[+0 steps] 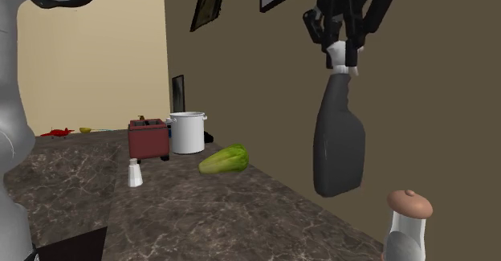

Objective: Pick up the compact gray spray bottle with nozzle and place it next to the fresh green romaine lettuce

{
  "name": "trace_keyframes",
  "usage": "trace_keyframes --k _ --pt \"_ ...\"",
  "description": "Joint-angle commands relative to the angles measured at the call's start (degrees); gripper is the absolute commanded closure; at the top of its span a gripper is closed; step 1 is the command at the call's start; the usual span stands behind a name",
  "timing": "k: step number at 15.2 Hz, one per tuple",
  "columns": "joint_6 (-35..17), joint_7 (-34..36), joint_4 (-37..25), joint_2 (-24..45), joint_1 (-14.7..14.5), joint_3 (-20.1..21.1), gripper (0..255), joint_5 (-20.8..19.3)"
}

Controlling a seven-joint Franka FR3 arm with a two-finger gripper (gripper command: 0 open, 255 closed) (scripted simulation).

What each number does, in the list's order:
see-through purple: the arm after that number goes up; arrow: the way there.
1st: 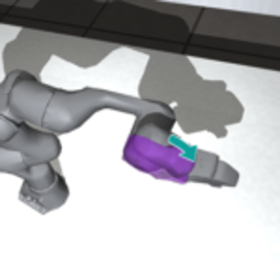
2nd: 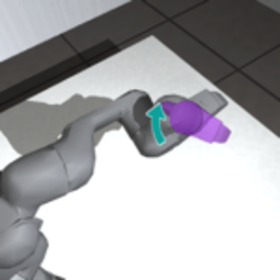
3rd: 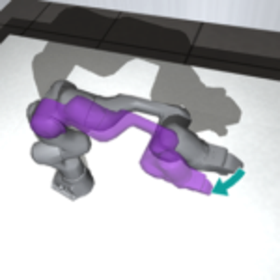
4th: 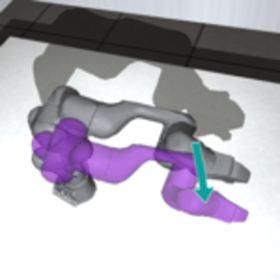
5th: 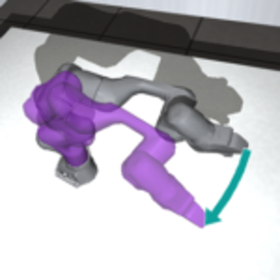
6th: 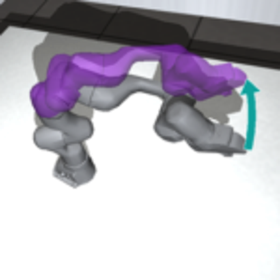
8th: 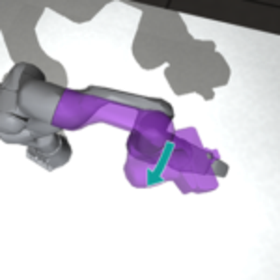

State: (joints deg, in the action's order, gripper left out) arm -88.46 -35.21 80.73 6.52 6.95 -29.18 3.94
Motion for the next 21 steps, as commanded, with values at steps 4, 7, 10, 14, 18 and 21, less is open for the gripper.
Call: trace_keyframes --k 4,7,10,14,18,21 --pt "0.0 8.1 6.3 -7.3 -4.9 3.6 255 -3.8" --pt "0.6 12.7 8.7 -10.6 -7.1 6.1 255 -5.3" --pt "1.3 17.3 10.4 -13.2 -9.0 8.7 255 -6.2" --pt "2.6 23.2 11.7 -15.6 -11.5 12.2 255 -6.7" --pt "4.0 29.0 11.8 -17.0 -13.7 15.8 255 -6.7" --pt "5.1 33.3 11.1 -17.3 -15.4 18.4 255 -6.5"
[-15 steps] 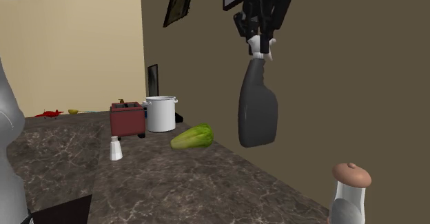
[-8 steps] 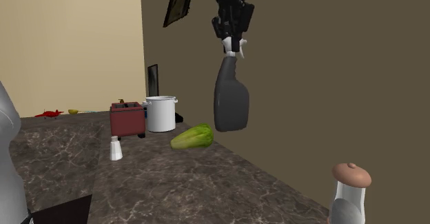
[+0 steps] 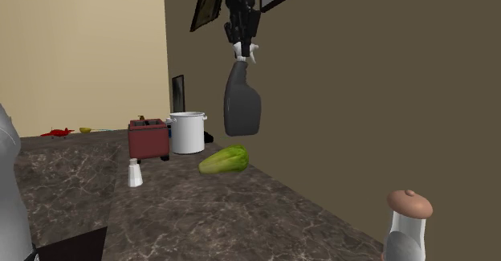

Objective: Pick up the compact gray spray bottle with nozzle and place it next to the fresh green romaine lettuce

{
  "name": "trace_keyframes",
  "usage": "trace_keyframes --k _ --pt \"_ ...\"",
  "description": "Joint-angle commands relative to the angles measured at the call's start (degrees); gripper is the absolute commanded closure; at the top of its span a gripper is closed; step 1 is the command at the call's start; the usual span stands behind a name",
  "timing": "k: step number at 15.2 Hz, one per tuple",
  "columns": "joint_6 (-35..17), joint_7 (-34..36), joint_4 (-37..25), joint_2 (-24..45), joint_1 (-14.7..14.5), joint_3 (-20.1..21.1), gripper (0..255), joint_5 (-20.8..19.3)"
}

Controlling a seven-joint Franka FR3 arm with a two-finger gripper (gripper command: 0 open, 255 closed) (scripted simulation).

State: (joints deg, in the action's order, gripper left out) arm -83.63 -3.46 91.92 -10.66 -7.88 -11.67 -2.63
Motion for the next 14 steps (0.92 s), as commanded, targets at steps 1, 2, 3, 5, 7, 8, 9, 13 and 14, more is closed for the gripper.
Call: trace_keyframes --k 1,2,3,5,7,8,9,13,14 --pt "0.7 2.9 -0.4 -0.1 -1.1 1.8 255 0.2" --pt "1.1 4.3 -0.9 0.0 -1.7 2.6 255 0.3" --pt "1.5 5.7 -1.4 0.1 -2.2 3.5 255 0.4" --pt "2.3 8.5 -2.7 0.6 -3.3 5.2 255 0.7" --pt "3.2 11.3 -4.2 1.4 -4.5 6.8 255 0.9" --pt "3.6 12.7 -5.1 1.9 -5.0 7.6 255 1.1" --pt "4.1 14.1 -6.1 2.4 -5.6 8.5 255 1.2" --pt "6.2 19.6 -11.0 5.3 -7.9 11.7 255 1.4" --pt "6.8 21.0 -12.4 6.2 -8.5 12.5 255 1.5"
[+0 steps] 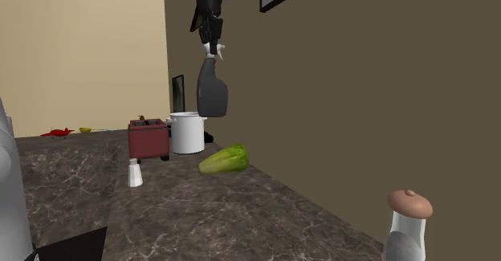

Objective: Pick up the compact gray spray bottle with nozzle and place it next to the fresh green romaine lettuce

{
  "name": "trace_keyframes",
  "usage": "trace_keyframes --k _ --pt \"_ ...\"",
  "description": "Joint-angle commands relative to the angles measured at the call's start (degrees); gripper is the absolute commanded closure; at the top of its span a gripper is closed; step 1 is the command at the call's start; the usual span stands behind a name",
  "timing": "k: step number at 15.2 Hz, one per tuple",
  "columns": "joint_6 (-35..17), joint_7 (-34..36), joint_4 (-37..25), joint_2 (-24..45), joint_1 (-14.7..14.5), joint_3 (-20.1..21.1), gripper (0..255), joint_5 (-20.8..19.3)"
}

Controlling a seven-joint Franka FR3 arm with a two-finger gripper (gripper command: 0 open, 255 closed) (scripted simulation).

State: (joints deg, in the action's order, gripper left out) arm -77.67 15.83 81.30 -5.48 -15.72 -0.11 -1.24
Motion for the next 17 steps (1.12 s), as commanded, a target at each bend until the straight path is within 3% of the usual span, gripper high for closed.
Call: trace_keyframes --k 1,7,17 --pt "1.4 3.1 -3.4 2.0 -1.3 1.7 255 0.0" --pt "5.9 11.1 -15.4 9.7 -5.5 5.9 255 -0.8" --pt "-4.2 10.9 0.4 4.0 -5.2 5.6 255 -0.1"
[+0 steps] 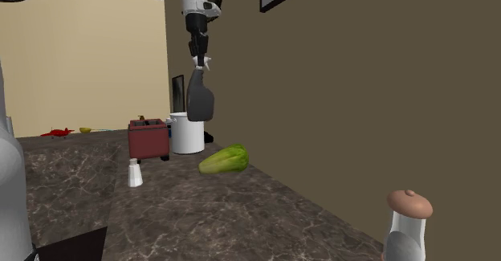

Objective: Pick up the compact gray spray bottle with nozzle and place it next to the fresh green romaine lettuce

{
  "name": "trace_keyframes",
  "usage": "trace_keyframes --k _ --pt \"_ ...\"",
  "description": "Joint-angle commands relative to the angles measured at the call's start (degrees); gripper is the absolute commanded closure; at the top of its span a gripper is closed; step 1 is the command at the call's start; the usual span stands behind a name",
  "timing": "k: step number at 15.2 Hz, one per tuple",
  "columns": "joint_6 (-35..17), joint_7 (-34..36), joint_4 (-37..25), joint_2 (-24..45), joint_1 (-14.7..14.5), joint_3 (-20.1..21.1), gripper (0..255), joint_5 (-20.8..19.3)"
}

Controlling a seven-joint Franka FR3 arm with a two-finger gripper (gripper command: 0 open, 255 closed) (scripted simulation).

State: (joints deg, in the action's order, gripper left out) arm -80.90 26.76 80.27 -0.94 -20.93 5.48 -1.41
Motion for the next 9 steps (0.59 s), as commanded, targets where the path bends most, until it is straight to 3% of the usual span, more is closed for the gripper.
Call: trace_keyframes --k 1,9 --pt "-1.9 0.0 2.8 -1.0 0.0 0.0 255 0.1" --pt "-8.8 -0.1 12.3 -3.5 0.1 -0.2 255 0.4"
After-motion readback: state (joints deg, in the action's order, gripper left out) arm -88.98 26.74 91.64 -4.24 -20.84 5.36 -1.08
